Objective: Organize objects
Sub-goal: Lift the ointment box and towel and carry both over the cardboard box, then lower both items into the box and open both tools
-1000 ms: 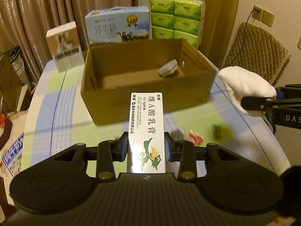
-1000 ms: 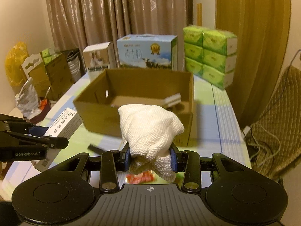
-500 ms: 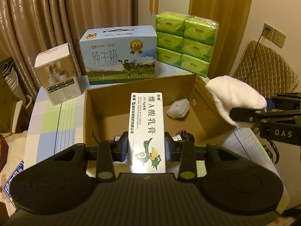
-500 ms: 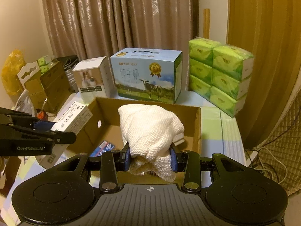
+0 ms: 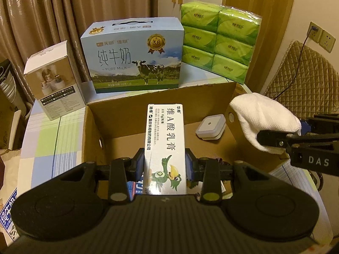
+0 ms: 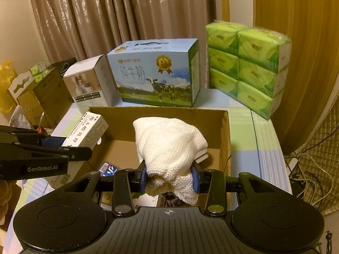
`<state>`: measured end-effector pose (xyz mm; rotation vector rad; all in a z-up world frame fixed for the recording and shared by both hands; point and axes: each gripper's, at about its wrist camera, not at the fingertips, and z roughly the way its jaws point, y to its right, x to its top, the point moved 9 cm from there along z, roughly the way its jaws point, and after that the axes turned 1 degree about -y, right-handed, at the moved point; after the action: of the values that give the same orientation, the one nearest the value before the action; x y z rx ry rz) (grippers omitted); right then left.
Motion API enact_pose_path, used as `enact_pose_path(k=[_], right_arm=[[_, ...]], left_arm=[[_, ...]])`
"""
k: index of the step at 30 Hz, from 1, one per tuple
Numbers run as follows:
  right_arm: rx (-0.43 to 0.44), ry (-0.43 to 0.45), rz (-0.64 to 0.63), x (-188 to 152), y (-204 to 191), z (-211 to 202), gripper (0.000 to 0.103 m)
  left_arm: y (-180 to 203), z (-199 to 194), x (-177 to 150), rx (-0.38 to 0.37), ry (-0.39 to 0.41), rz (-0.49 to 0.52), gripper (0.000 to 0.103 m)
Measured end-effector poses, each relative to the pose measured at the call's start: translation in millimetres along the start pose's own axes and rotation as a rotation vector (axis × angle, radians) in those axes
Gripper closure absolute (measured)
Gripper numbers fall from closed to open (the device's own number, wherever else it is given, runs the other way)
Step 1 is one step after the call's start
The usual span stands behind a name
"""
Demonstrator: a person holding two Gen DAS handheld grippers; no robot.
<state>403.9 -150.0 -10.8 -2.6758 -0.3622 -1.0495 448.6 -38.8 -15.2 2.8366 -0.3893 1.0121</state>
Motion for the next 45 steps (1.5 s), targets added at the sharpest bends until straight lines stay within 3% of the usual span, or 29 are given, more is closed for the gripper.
enact_pose_path(k=[2,3,4,18,20,22,26,29,32,40,45], right_arm=[[0.000,-0.005,0.006,0,2,4,0.066],[0.001,-0.006,0.010,-1,3,5,0.066],[0.001,-0.008,0.011,-2,3,6,0.066],[0.015,-0.011,0.015,-4,-2,11,0.065],[0.032,0.005,0.007,0,-6,13,0.058],[0.052,0.037,-0.006,5,-9,14,0.027],[0.049,0.045,0.036,3,-4,8,0.025],[0.054,0.060,0.042,-6,-3,-7,0.024],[0.052,0.071,0.068,-20,-2,-27,0.023],[0.058,0.081,0.134,-80,-8,-87,0.020],[0.034,0.079,0.084,-114,-22,-119,0.018]], left_arm=[[-2,6,4,-0.007,0.028,-0.017,0.067],[-6,9,5,0.009,0.039,-0.033,0.053],[-10,11,5,0.031,0.046,-0.046,0.050],[-26,0,-8,0.034,0.056,-0.065,0.052],[-28,-3,-10,0.038,0.058,-0.066,0.052],[-30,-5,-12,0.041,0.058,-0.071,0.052],[-32,-14,-21,0.025,0.055,-0.099,0.051],[-34,-26,-34,0.018,0.065,-0.133,0.043],[-32,-40,-53,0.007,0.069,-0.152,0.041],[-15,-91,-107,0.019,0.084,-0.181,0.027],[2,-122,-140,0.026,0.083,-0.187,0.014]])
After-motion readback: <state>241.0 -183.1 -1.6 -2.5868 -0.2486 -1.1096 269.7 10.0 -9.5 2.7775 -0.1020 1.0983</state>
